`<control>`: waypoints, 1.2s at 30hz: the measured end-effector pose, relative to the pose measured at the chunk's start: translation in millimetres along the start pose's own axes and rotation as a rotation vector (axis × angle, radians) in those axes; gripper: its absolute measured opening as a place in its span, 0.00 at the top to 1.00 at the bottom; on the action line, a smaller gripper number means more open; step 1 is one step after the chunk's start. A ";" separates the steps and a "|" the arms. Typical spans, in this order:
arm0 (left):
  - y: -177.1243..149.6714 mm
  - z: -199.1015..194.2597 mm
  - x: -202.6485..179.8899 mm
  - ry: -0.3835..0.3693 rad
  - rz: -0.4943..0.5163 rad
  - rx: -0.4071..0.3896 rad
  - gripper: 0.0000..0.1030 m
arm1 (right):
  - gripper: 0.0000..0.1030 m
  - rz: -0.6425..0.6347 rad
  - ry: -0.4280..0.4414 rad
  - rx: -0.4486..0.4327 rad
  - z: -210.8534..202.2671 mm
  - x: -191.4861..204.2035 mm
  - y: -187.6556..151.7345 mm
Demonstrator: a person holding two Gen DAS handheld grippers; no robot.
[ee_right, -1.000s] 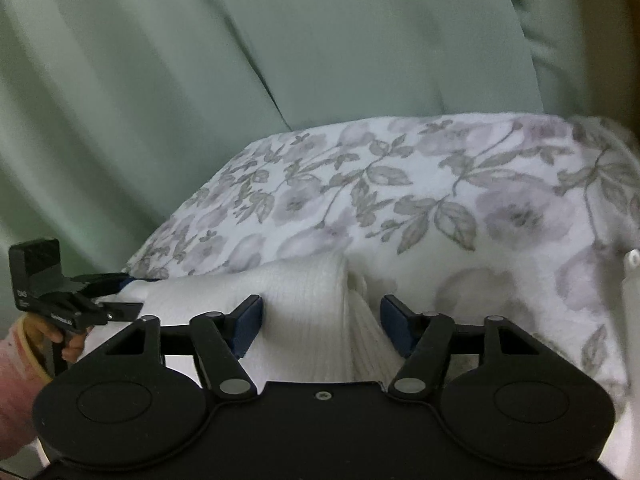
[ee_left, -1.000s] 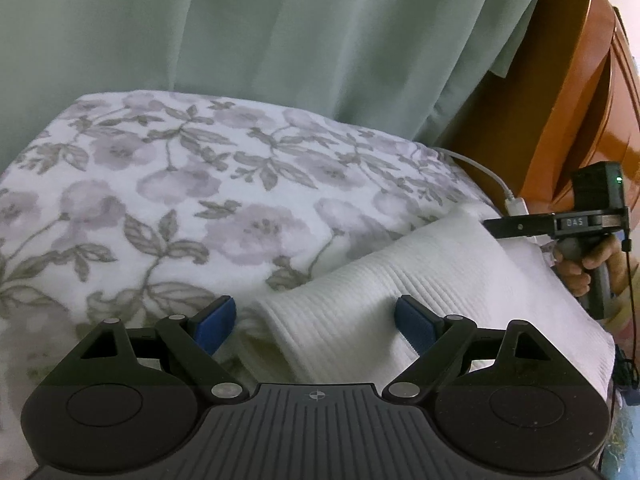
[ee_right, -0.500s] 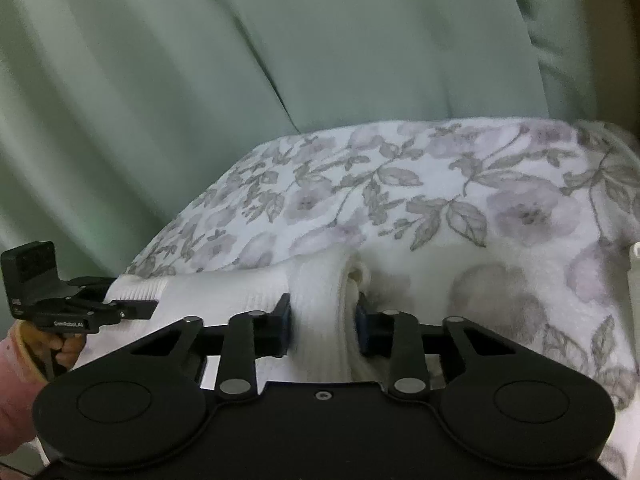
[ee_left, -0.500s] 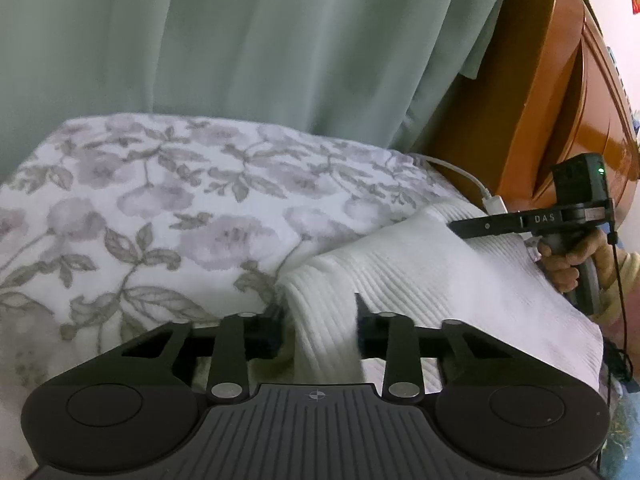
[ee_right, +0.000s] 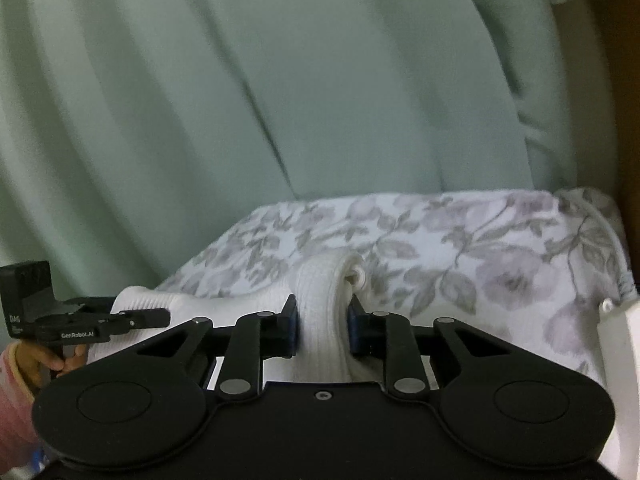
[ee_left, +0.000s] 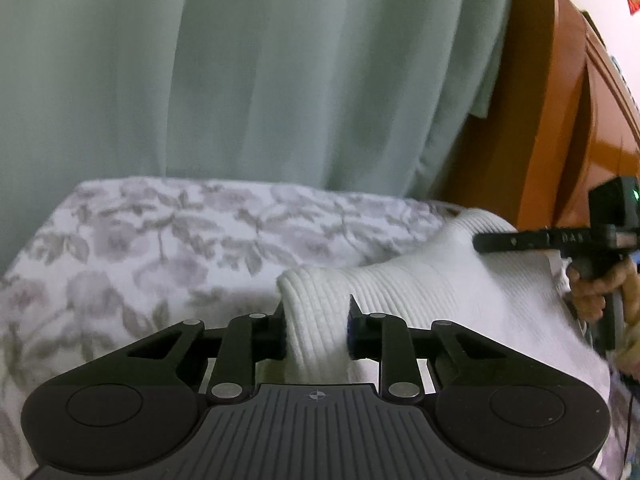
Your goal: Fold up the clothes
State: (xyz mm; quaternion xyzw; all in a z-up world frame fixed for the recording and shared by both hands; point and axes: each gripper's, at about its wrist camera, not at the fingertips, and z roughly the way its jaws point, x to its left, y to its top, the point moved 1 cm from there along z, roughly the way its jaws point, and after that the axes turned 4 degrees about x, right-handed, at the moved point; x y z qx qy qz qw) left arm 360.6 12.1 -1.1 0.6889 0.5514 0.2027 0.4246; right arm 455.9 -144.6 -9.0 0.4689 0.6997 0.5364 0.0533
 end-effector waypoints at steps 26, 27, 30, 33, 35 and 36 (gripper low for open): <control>44.5 89.3 40.2 0.124 -0.028 0.086 0.76 | 0.77 0.126 -0.156 0.040 64.8 -46.0 29.6; 43.4 90.9 42.0 0.125 -0.032 0.089 0.75 | 0.77 0.130 -0.159 0.044 66.1 -46.4 29.0; 41.9 94.8 47.2 0.127 -0.046 0.095 0.73 | 0.77 0.124 -0.170 0.057 71.9 -48.7 28.4; 41.5 95.7 48.2 0.134 -0.037 0.102 0.70 | 0.77 0.146 -0.167 0.065 73.1 -52.6 28.6; 41.5 96.3 48.2 0.140 -0.032 0.108 0.70 | 0.76 0.156 -0.169 0.069 73.4 -53.8 28.7; 41.4 96.6 48.5 0.140 -0.035 0.108 0.69 | 0.76 0.159 -0.171 0.072 74.2 -54.4 28.7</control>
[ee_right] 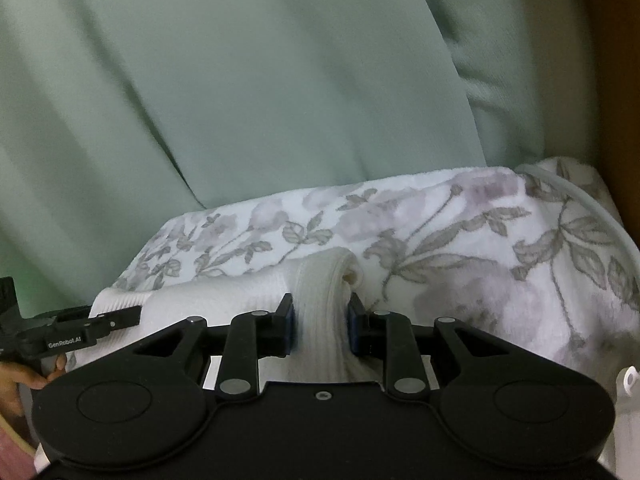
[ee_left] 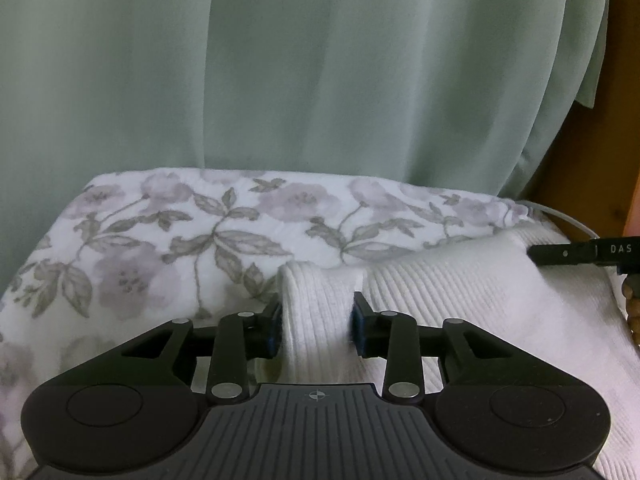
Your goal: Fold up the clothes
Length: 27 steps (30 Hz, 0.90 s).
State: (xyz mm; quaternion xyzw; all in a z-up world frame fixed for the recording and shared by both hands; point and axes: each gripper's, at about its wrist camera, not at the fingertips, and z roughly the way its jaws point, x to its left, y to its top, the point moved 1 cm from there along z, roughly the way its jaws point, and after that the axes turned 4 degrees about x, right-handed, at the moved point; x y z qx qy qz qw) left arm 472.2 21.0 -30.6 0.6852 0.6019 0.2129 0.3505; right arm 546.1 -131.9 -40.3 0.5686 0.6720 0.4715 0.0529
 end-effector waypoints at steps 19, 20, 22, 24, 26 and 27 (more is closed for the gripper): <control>-4.8 -23.6 -0.1 0.040 -0.044 -0.013 0.50 | 0.40 -0.070 -0.058 -0.017 -15.5 20.6 -3.6; -5.3 -26.4 0.3 0.049 -0.048 -0.016 0.44 | 0.36 -0.070 -0.058 -0.023 -18.0 21.9 -4.2; -6.9 -32.8 1.0 0.057 -0.055 -0.024 0.39 | 0.30 -0.073 -0.053 -0.034 -23.8 24.5 -5.8; -8.8 -38.6 1.7 0.055 -0.059 -0.030 0.35 | 0.23 -0.079 -0.047 -0.044 -29.1 26.6 -8.2; -11.0 -44.8 2.2 0.066 -0.062 -0.039 0.26 | 0.18 -0.091 -0.045 -0.051 -34.9 30.0 -11.7; -12.1 -47.9 2.5 0.074 -0.065 -0.047 0.25 | 0.16 -0.096 -0.043 -0.055 -38.1 31.9 -13.6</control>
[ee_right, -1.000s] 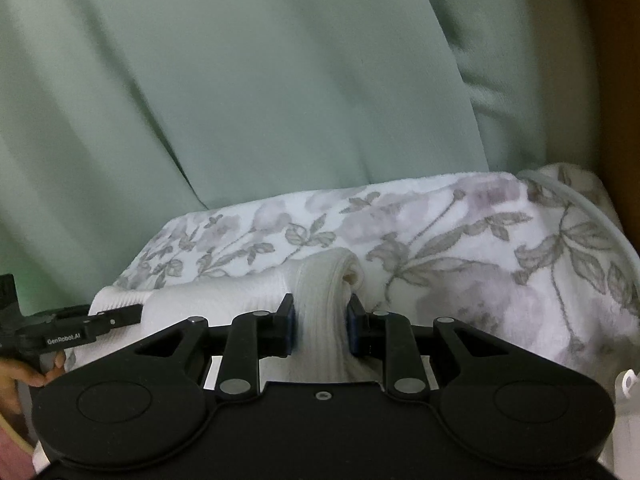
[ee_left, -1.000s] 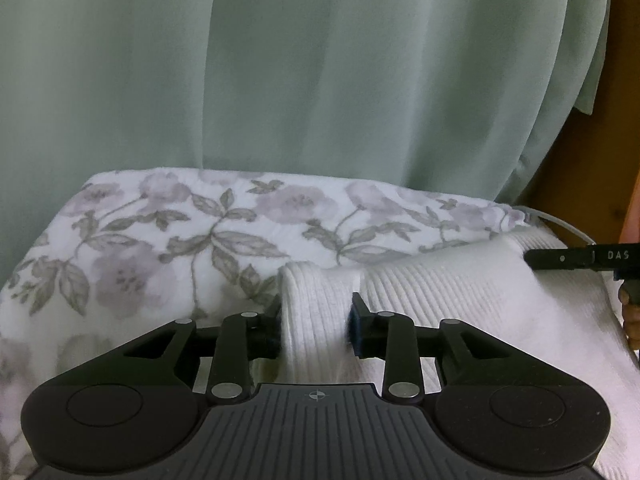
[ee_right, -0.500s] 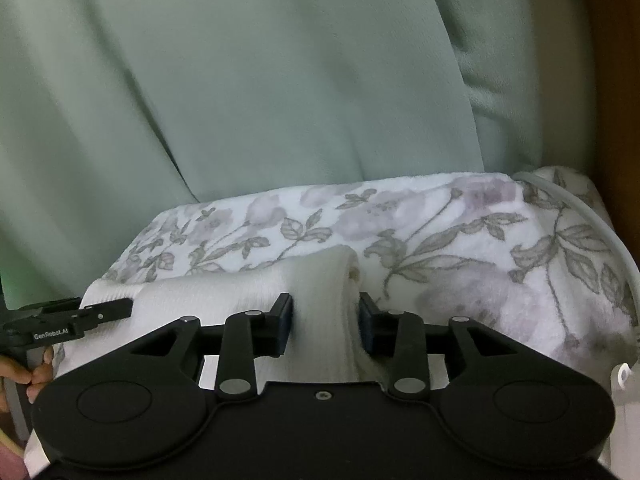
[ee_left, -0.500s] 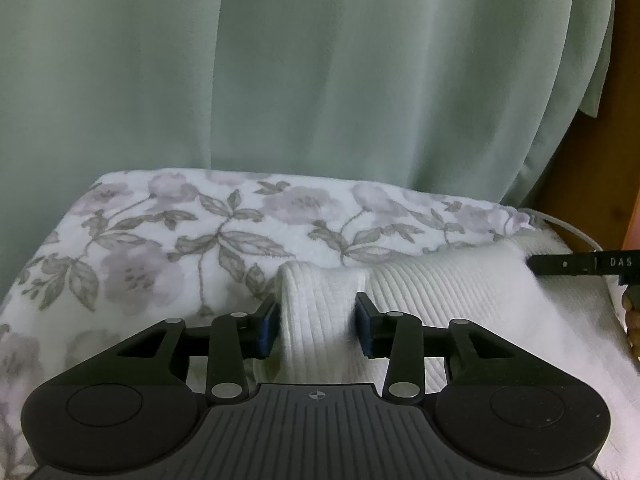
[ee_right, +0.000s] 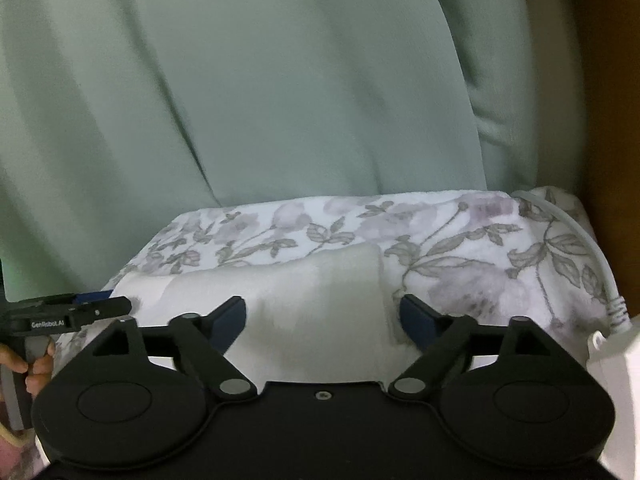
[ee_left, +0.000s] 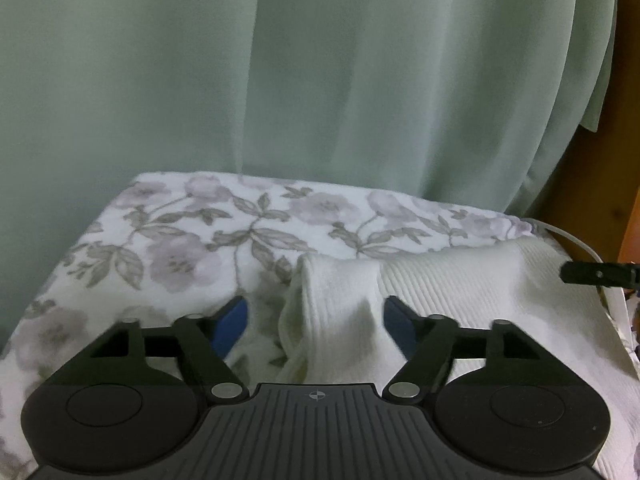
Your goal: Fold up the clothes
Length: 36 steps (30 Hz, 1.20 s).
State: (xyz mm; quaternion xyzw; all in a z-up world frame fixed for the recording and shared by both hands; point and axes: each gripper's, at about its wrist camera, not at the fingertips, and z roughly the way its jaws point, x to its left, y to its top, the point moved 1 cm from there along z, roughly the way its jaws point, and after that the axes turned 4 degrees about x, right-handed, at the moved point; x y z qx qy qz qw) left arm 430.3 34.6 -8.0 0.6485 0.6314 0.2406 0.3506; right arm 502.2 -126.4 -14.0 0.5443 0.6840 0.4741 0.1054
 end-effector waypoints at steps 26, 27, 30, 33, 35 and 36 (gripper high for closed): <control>-45.1 -105.5 -34.1 0.037 -0.043 -0.163 0.00 | 0.01 0.079 0.035 -0.076 -104.9 16.1 -76.7; -48.2 -110.9 -36.8 0.032 -0.045 -0.173 0.00 | 0.01 0.091 0.040 -0.081 -108.6 16.4 -80.1; -58.3 -125.9 -46.7 0.017 -0.046 -0.200 0.00 | 0.01 0.113 0.061 -0.108 -121.3 16.7 -90.9; -68.8 -136.2 -60.3 -0.006 -0.022 -0.214 0.00 | 0.01 0.123 0.048 -0.126 -131.1 14.9 -101.2; -74.8 -140.6 -70.7 -0.026 0.004 -0.224 0.00 | 0.01 0.141 0.041 -0.119 -134.7 11.6 -107.1; -77.1 -141.4 -76.2 -0.032 0.019 -0.226 0.00 | 0.01 0.152 0.037 -0.113 -136.1 9.8 -110.0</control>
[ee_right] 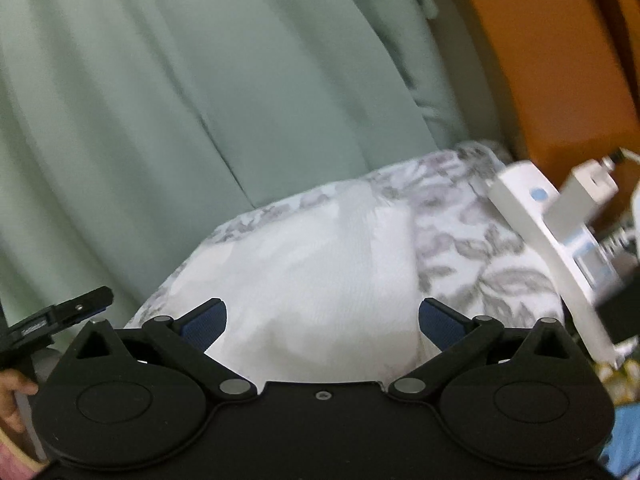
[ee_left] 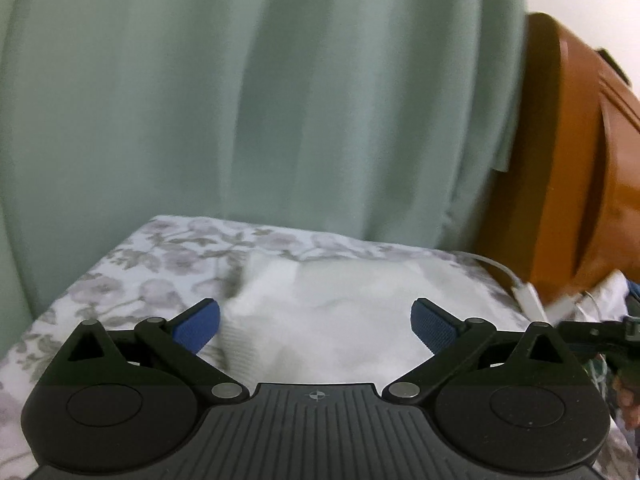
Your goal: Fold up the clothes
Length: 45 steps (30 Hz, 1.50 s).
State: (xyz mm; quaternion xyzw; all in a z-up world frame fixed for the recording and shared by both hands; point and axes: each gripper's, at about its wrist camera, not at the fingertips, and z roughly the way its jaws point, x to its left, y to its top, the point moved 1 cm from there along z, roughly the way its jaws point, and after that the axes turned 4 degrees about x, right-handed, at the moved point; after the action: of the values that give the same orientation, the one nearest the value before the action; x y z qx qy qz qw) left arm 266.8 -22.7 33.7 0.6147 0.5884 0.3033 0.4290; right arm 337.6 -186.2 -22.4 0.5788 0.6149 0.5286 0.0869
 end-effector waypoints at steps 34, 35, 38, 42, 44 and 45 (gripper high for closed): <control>-33.3 76.4 -71.7 -0.115 -0.015 0.197 0.72 | 0.63 0.310 0.053 -0.018 26.3 -58.2 -22.2; -32.3 79.5 -73.4 -0.116 -0.024 0.200 0.76 | 0.70 0.326 0.060 -0.017 27.3 -60.9 -22.8; -31.8 89.4 -76.3 -0.114 -0.044 0.221 0.88 | 0.75 0.360 0.087 -0.017 28.6 -66.8 -23.7; -33.5 101.4 -77.8 -0.109 -0.063 0.250 0.93 | 0.78 0.368 0.088 -0.020 27.3 -66.0 -24.3; -35.0 105.4 -77.8 -0.104 -0.067 0.257 0.93 | 0.78 0.375 0.087 -0.025 25.9 -64.9 -24.1; -35.9 106.6 -77.5 -0.101 -0.066 0.259 0.94 | 0.79 0.379 0.090 -0.029 25.5 -63.9 -23.8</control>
State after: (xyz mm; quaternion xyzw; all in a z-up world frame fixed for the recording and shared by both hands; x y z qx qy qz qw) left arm 334.2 -119.2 -35.5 0.6597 0.6200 0.1793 0.3851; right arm 361.3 -218.1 -83.3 0.6588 0.4904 0.5695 -0.0335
